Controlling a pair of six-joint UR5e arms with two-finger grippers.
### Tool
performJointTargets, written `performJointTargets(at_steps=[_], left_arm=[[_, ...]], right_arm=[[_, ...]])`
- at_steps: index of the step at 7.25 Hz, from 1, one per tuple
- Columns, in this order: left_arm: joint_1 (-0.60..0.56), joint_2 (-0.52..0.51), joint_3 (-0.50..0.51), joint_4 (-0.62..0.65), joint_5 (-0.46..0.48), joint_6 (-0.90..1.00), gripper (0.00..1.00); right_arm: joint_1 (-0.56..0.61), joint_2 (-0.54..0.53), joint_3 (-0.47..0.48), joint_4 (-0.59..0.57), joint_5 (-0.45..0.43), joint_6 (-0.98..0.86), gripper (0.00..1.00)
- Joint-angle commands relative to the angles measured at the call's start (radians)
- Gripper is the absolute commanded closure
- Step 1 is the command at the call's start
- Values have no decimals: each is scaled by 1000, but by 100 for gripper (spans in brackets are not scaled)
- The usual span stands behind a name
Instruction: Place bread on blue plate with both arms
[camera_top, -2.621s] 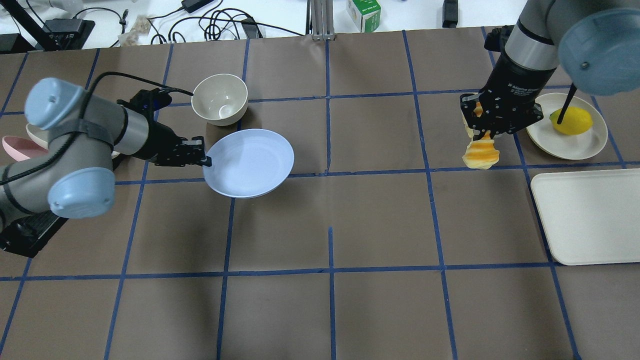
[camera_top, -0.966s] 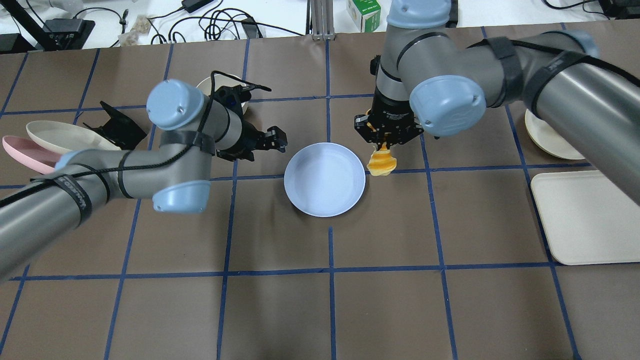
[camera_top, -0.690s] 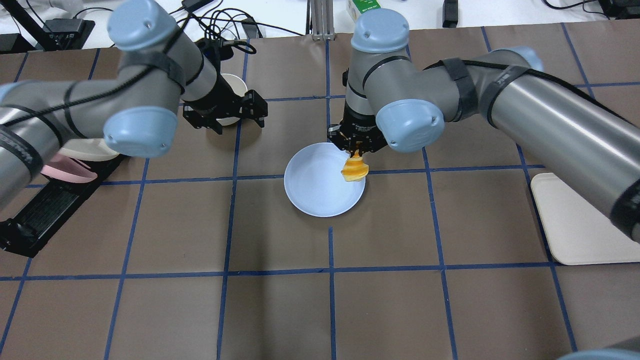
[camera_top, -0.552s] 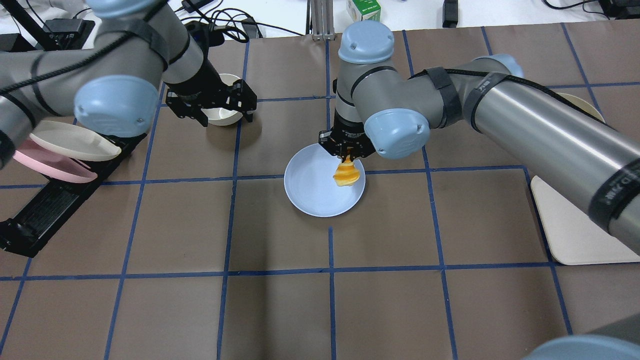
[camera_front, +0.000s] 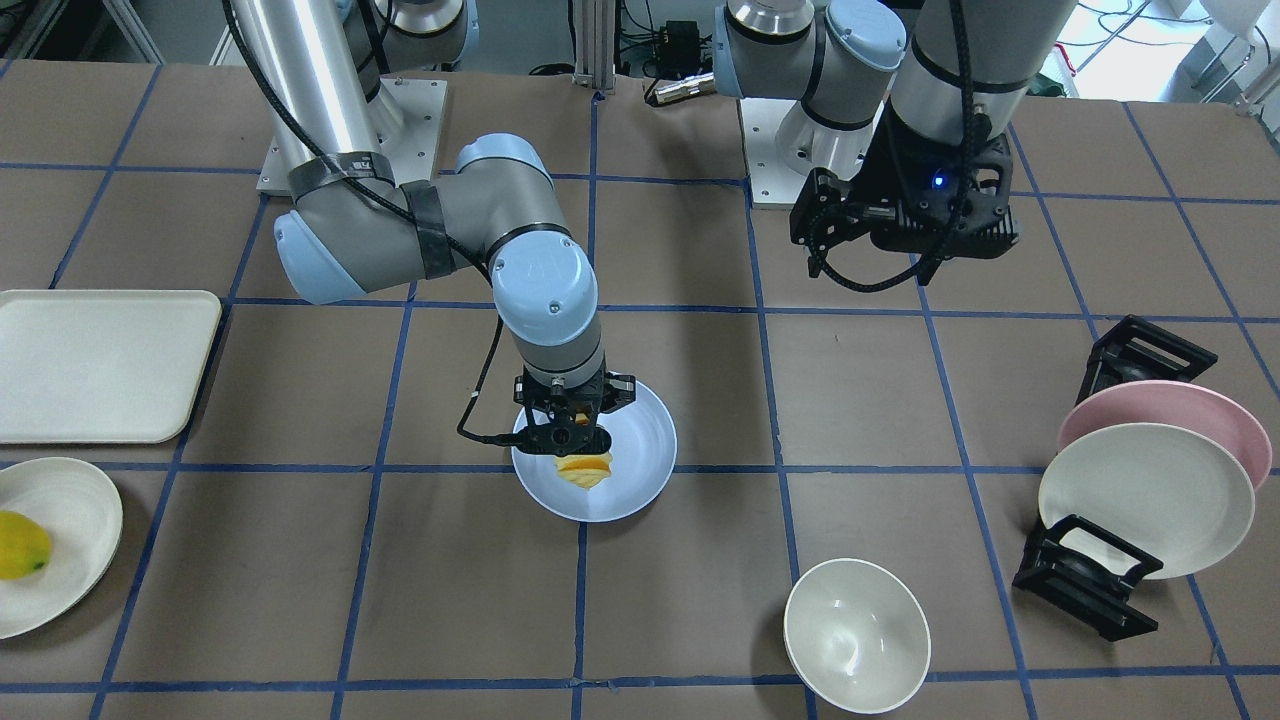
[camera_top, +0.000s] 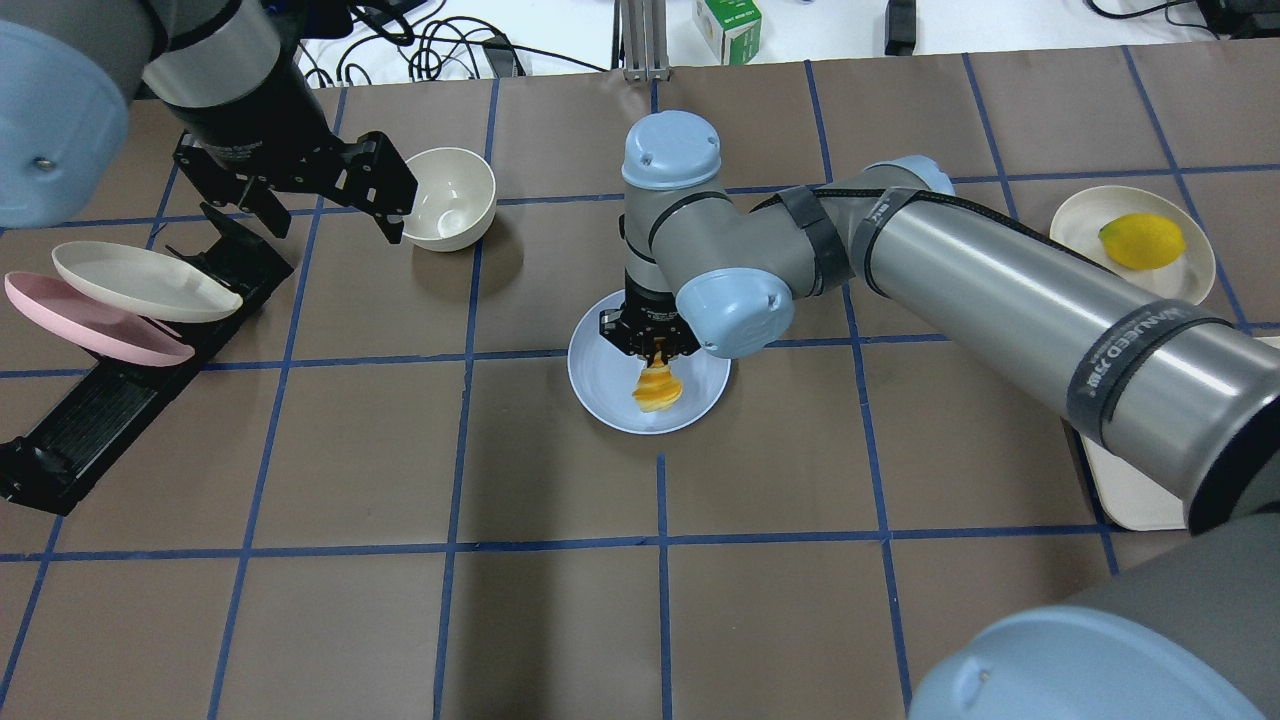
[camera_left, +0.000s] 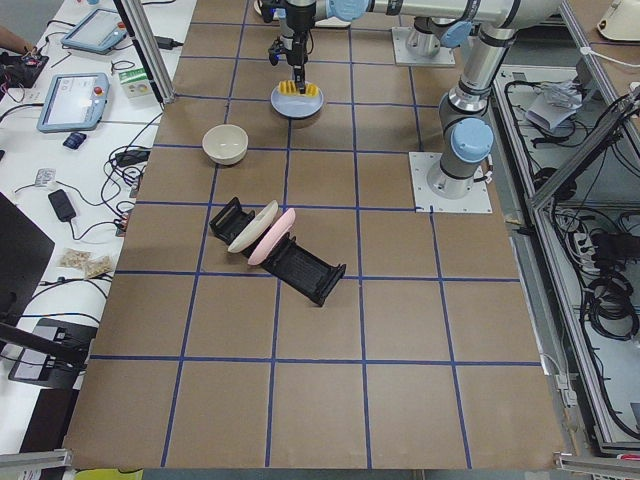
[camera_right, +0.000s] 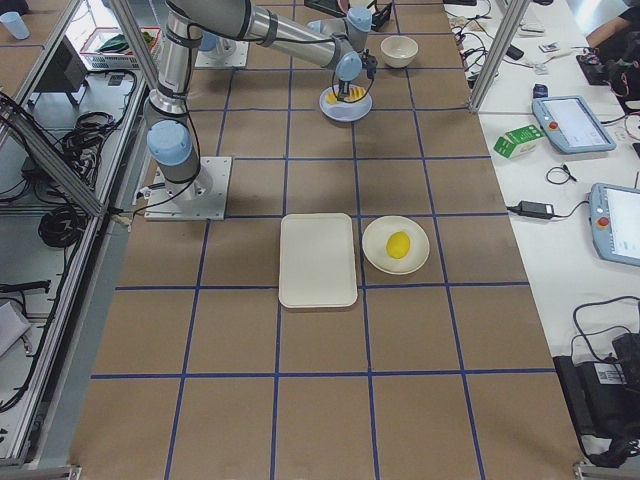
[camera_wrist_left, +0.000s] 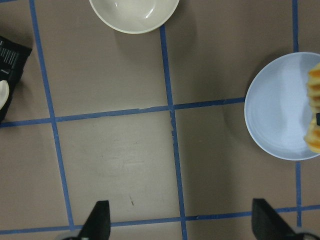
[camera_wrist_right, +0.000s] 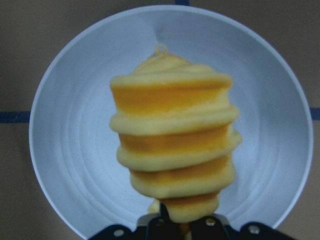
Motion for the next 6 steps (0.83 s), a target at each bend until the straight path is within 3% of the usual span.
performJointTargets(at_steps=[1, 2, 3, 4, 6], left_arm=[[12, 27, -13, -17, 6, -31, 0], [15, 21, -17, -9, -6, -23, 0], [14, -1, 1, 9, -15, -32, 0], [14, 14, -19, 24, -17, -19, 0], [14, 25, -36, 25, -14, -10, 0]], right_arm=[[25, 30, 3, -25, 1, 0, 97], [25, 30, 5, -26, -1, 0, 41], [25, 27, 3, -28, -1, -2, 9], [23, 24, -4, -26, -2, -5, 0], [19, -5, -8, -23, -13, -5, 0]])
